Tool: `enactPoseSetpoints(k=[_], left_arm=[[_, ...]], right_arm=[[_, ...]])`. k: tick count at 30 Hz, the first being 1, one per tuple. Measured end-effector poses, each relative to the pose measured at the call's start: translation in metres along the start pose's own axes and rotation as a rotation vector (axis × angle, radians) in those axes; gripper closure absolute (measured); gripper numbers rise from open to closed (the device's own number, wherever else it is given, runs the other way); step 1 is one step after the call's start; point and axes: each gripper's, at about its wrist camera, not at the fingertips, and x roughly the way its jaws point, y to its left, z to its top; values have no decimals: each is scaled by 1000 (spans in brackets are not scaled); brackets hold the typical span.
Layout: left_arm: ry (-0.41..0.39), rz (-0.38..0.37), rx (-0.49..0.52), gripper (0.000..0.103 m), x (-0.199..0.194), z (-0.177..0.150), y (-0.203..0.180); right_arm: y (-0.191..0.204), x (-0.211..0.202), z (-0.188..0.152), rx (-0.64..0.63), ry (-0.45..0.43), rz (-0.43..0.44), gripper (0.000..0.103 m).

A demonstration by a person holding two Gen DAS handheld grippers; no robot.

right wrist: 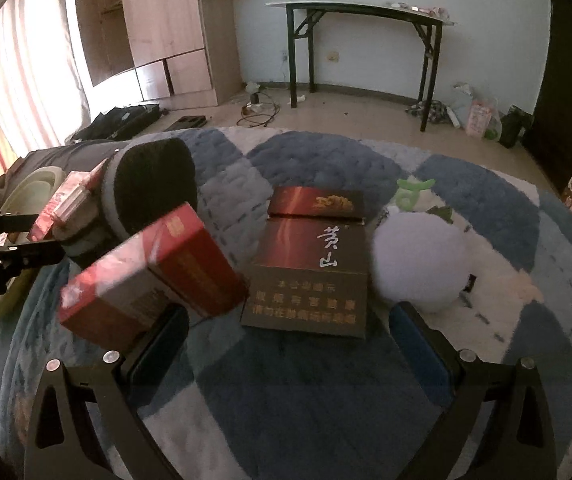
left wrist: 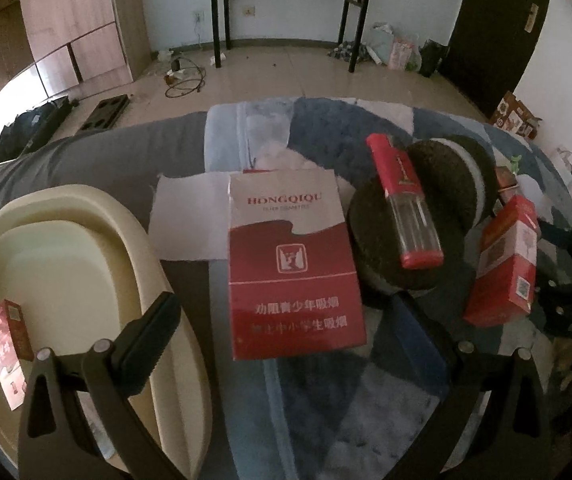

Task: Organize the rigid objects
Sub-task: 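Grasp the red HONGQIQU box with left gripper while right grasps dark Huangshan box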

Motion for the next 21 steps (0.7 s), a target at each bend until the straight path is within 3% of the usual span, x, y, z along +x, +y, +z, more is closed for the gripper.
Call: enactPoseSetpoints(k=[3,5,7,9,17,21], left_arm=[[-11,-15,-10,4,-2,0,2],[-12,-66,-13,21,-5,0,2],[-22,-66,4,42,-10,0,0],[-33,-50,1,42,-13,1,1],[-190,-85,-52,42,-58,4,18],[-225,-88,-70,42,-70,3,25]], right_arm=[[-5,5,-2,17,-16,12,11],[-8,6,-3,28,-32,26,21],[-10,7,-4,27,-50,12,33],[-12,7,-5,30,-56,11,42],[-20,-20,1,25,-85,18,44],[-24,-39,6,18,-110,18,44]])
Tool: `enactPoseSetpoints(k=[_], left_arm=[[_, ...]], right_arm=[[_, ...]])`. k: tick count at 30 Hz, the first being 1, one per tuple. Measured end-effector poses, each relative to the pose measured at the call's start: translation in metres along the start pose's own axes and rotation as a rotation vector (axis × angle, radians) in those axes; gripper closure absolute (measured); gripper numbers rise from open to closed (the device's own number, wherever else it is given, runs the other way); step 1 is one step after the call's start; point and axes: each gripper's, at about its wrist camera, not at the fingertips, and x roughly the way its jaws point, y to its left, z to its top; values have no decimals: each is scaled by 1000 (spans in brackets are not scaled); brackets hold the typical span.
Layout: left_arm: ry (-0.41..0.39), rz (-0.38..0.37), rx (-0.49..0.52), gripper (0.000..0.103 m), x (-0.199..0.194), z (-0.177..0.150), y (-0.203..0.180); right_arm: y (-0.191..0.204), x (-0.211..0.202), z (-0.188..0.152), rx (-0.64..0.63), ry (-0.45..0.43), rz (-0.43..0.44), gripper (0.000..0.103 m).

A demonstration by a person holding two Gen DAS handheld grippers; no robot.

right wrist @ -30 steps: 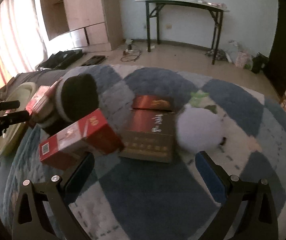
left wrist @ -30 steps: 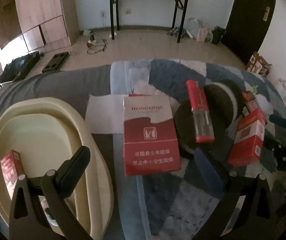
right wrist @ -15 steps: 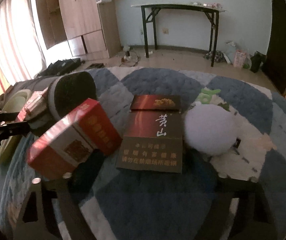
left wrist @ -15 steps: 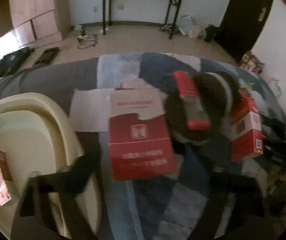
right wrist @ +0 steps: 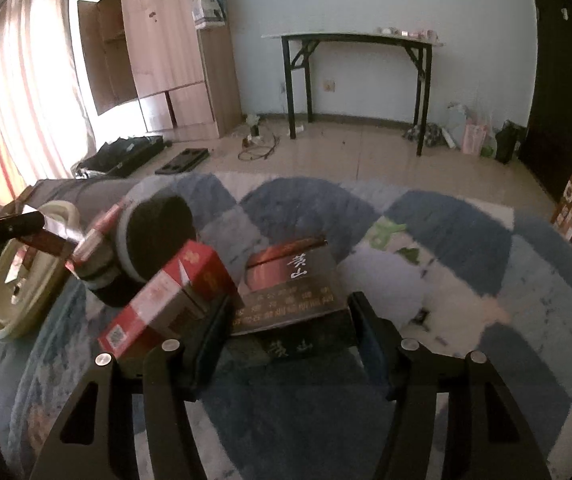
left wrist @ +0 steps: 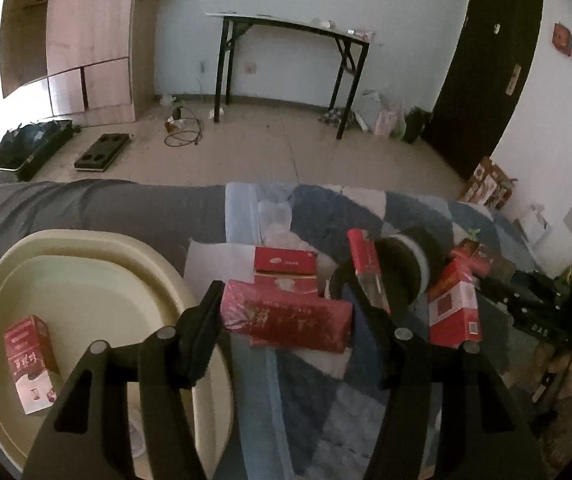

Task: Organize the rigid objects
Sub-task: 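Grasp the red HONGQIQU box with left gripper while right grasps dark Huangshan box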

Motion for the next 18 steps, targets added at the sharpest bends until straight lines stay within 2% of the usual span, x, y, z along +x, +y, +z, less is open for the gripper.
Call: enactPoseSetpoints(k=[3,7,12,18], left_arm=[[43,45,45,42,11,-3,-6],[78,52,51,42,26,-5,-7],[113,63,42,42,38,-9,-6],[179,67,78,42,52,-16,-10]], right_arm=[[2,3,-1,-20,31,1,44],[3,16,-4,-27,79,6,44],[9,20,-3,-38,85,8,44],[6,23,-4,-25,87,14,44]])
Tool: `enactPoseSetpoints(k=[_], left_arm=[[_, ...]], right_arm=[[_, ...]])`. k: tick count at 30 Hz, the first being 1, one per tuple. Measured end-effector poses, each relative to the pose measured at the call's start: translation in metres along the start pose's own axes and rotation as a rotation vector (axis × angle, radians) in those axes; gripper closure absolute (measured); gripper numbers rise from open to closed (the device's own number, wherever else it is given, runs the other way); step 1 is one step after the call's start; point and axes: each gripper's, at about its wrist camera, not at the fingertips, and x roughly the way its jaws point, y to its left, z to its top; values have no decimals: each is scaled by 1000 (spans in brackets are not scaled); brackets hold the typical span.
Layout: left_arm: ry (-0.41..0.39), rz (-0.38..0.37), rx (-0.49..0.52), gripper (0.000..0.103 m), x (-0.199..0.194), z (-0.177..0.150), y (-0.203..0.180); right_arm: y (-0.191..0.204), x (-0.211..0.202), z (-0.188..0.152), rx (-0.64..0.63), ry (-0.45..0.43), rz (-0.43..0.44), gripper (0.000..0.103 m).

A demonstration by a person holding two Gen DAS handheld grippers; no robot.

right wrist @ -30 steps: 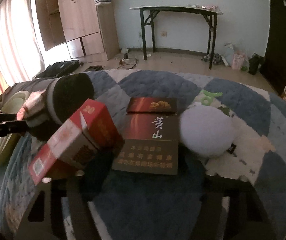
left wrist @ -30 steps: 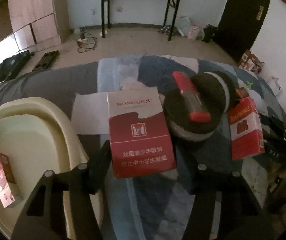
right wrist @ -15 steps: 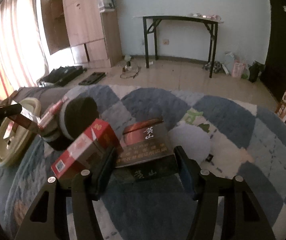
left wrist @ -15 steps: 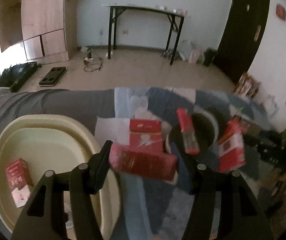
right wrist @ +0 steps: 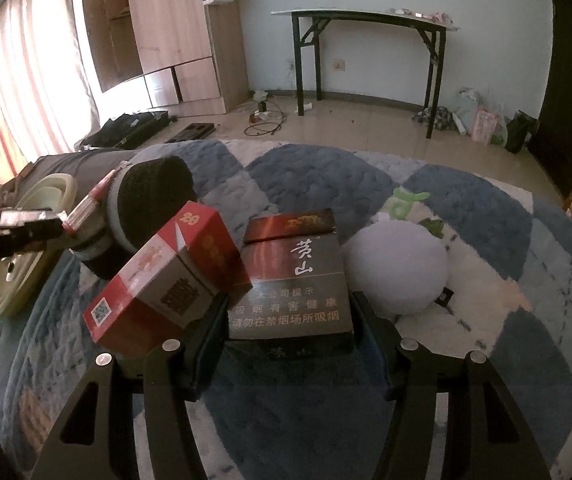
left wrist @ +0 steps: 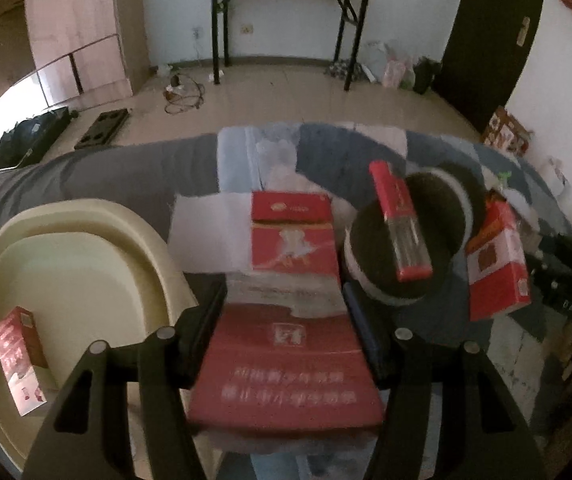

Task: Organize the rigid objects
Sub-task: 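Grasp the red HONGQIQU box with left gripper while right grasps dark Huangshan box, then carry both boxes over the cream basin and open both grippers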

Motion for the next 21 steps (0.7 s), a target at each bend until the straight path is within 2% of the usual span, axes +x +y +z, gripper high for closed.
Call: enactPoseSetpoints(k=[1,3,6,12,14,16,17,18,20,21], left_arm=[[7,6,0,46,4,-1,0],[5,-1,-24,46,6,0,3],[-28,-42,-45,46,-1,1,7],[-145,-54,-103,46,-33,5,19],[-207,-17,-149,46,-54,6,31],[-289,27,-185,46,-87,5,47],[-311,14,-184,46,-98,7,54],[-315,32,-171,46,-107,10,62],[-339,135,-147,46,-129,16,81],[-352,156,-126,46,-138,15,90]], right_arm=[[-1,0,-1,3,-1,0,44],[-2,1,-2,10,-1,5,44],[-2,0,-2,13,-3,5,44],[-5,-12,-1,13,-22,4,44],[-7,-25,0,14,-33,16,45],[-8,-48,4,20,-85,8,45],[-8,-60,5,20,-108,10,45],[-6,-77,9,17,-148,15,45],[7,-105,13,-10,-219,47,45],[16,-114,15,-27,-243,70,45]])
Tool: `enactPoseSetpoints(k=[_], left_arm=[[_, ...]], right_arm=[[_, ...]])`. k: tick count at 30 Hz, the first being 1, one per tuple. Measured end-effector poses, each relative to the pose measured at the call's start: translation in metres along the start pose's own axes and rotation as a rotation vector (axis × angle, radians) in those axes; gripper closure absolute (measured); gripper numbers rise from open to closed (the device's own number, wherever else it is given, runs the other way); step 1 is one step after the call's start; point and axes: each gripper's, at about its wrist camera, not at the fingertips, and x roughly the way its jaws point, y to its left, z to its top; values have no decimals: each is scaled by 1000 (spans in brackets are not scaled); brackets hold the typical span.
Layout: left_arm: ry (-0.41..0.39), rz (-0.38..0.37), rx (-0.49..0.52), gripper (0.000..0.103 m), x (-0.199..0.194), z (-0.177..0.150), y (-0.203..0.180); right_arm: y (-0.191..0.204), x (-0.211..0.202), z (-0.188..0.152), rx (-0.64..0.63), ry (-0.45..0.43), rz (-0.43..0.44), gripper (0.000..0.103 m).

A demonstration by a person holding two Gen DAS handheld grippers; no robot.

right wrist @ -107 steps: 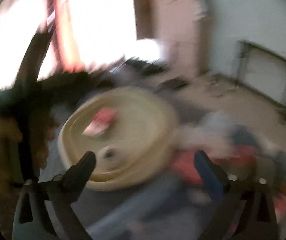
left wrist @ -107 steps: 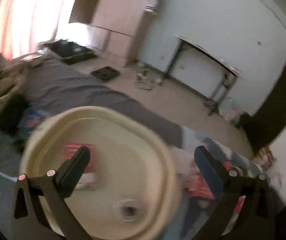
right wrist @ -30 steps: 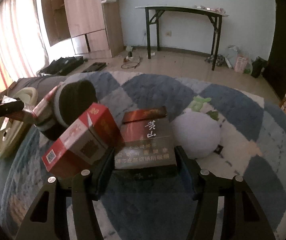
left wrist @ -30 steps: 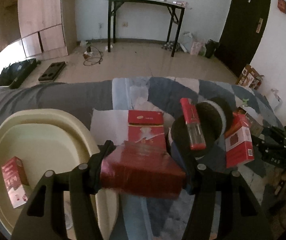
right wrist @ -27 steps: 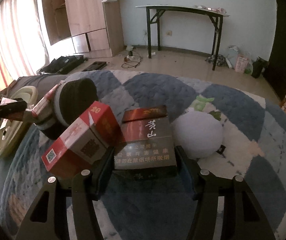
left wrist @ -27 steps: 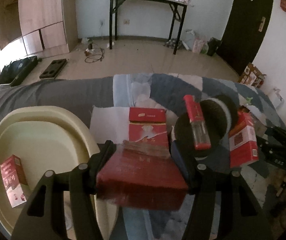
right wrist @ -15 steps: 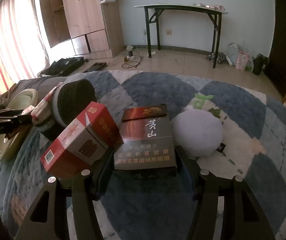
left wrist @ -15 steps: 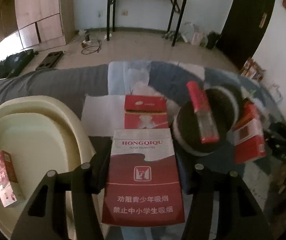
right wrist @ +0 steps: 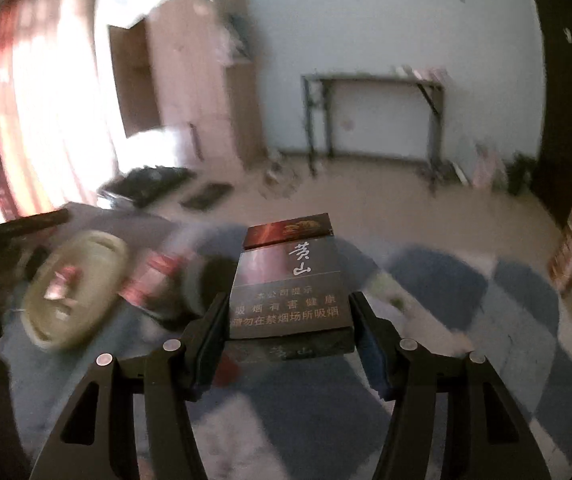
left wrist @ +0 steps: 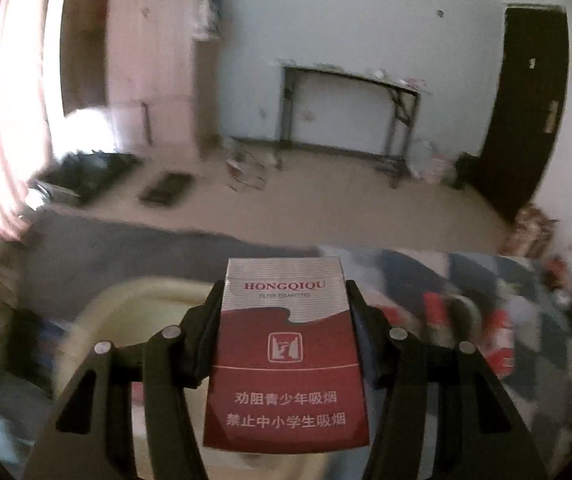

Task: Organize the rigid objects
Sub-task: 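Carry both boxes over the cream basin and open both grippers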

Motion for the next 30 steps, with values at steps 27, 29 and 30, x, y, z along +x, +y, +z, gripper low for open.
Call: enactPoseSetpoints(k=[27,29,30], left_arm=[[328,-8,-154,45,97,-76,136],[317,-17,-153,45,94,-72,135],[305,-10,-153,41,89,-69,135]], right_arm=[[326,232,15,-424,415,429,45],[332,248,16,-437,432,423,44],[334,250,15,-438,436,417,43]])
